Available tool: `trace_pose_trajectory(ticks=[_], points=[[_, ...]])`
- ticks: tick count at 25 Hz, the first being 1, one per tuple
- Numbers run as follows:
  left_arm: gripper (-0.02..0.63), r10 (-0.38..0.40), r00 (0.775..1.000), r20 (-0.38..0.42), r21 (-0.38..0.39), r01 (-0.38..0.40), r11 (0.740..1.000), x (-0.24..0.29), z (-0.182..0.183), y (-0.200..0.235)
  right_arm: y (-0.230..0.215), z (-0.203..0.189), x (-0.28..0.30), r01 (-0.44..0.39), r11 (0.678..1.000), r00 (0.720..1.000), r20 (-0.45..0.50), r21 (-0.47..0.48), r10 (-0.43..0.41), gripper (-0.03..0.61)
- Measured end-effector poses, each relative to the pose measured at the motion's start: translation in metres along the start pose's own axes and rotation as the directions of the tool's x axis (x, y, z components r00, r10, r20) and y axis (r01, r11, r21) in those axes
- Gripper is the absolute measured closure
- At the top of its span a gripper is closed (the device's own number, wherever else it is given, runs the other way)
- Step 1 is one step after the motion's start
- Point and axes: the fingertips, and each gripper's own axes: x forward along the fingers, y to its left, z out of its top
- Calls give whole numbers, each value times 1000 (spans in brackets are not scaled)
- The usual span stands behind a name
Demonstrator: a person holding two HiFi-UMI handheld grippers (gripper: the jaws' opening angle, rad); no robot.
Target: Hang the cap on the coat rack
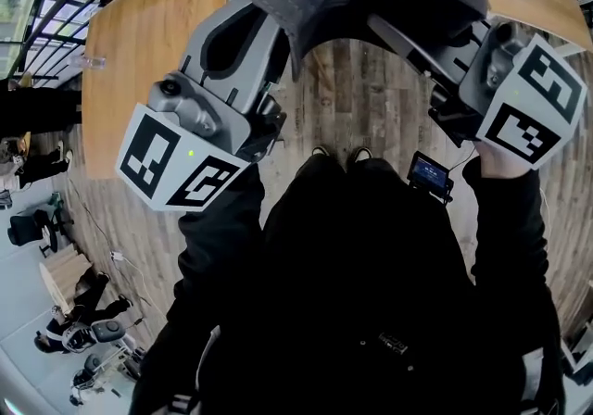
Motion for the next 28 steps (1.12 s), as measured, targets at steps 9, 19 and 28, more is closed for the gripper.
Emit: trace_pose_trajectory(ticks=[9,19,28], points=[[617,-10,1000,12,55,10,998,13,10,13,-14,16,9,-6,998,999,37,-59,8,529],[617,-126,991,55,44,123,991,49,27,78,-61,38,52,6,999,998,56,-37,-4,529],[617,-132,987,87,35,129,991,58,28,111,-83,42,77,13,1000,998,66,-23,-11,530]])
